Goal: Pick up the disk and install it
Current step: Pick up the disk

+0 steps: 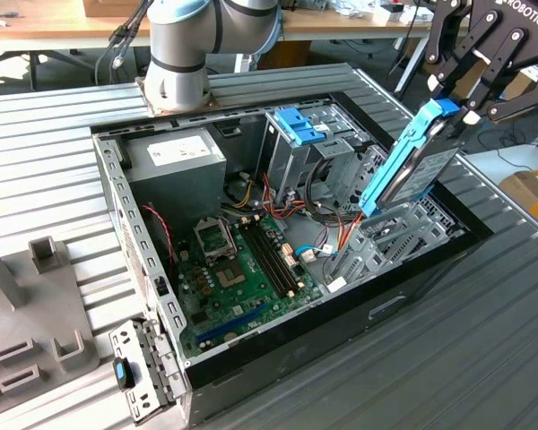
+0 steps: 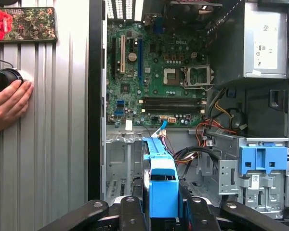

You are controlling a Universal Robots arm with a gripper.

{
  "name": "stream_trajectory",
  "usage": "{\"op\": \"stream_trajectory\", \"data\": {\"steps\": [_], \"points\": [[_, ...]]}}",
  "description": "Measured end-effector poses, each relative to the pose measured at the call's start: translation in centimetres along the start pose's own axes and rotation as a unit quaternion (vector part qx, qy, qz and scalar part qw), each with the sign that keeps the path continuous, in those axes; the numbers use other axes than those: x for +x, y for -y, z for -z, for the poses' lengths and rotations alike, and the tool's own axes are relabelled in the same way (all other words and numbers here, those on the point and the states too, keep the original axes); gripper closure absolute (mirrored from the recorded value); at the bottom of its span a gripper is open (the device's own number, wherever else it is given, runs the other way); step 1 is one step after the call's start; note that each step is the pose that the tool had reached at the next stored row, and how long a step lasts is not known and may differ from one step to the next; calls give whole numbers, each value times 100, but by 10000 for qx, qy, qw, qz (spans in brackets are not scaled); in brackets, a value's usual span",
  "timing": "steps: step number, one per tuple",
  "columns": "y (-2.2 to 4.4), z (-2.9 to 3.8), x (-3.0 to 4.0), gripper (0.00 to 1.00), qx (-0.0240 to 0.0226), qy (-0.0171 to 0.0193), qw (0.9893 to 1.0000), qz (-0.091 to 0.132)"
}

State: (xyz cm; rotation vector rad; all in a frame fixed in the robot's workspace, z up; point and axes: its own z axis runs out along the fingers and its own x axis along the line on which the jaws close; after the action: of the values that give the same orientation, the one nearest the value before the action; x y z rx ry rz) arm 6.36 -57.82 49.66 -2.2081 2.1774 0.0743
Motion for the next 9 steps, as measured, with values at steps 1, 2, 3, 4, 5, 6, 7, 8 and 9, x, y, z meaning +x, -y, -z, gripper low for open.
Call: {"op": "stream_trajectory", "data": {"steps": [1, 2, 3, 4, 5, 6, 7, 8, 9], "points": [[25, -1, 1, 64, -1, 1, 10000, -1], [47, 0, 1, 64, -3, 0, 10000, -1], [63, 0, 0, 64, -4, 0, 10000, 0], [63, 0, 0, 64, -4, 0, 10000, 0], [63, 0, 1, 64, -4, 0, 10000, 0], [63, 1, 1, 64, -4, -1, 10000, 0], [63, 1, 1, 64, -4, -1, 10000, 0], [63, 1, 1, 64, -4, -1, 10000, 1], [63, 0, 1, 64, -5, 0, 10000, 9]]}}
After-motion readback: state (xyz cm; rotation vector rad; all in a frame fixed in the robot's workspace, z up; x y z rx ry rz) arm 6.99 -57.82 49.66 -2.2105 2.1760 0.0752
